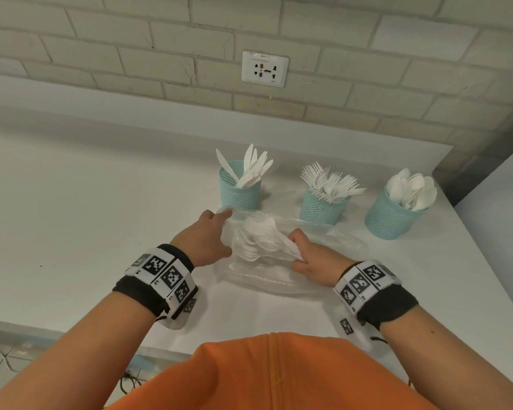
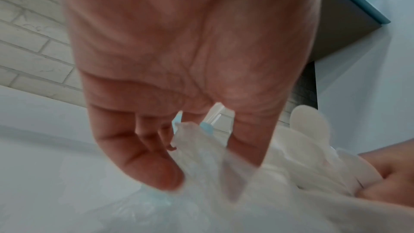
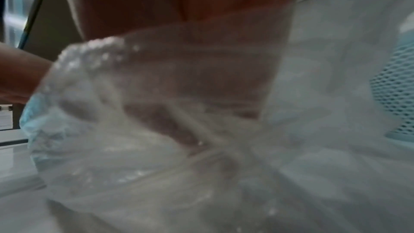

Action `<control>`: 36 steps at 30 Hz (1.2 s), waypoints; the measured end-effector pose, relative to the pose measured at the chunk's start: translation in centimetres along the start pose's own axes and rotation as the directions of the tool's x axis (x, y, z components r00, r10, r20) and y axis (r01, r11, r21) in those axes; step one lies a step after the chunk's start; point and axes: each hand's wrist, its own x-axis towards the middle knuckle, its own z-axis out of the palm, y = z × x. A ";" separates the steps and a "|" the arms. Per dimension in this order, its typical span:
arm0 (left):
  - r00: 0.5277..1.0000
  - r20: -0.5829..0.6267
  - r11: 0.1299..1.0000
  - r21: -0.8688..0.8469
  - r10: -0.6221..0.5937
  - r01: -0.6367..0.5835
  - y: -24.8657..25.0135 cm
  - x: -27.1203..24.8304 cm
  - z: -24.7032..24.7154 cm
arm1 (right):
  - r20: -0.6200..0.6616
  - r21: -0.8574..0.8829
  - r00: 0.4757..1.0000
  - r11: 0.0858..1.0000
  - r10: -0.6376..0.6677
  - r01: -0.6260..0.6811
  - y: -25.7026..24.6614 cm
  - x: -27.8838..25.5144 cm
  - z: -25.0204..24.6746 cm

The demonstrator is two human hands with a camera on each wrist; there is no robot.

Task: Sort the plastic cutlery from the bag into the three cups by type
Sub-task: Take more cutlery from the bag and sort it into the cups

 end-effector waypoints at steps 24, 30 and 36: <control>0.922 -0.194 0.715 -0.585 0.335 -0.383 6.9 0.2 -1.2 | -0.459 0.635 0.887 0.716 0.048 0.290 -4.7 2.2 -1.7; 0.889 -0.284 0.628 -0.631 0.359 -0.456 8.4 0.9 0.4 | -0.451 0.633 0.887 0.737 0.101 0.238 -5.7 3.4 -0.6; 0.882 -0.325 0.618 -0.629 0.341 -0.471 8.5 1.5 1.4 | -0.411 0.432 0.911 0.871 -0.040 0.234 -4.2 2.3 -1.0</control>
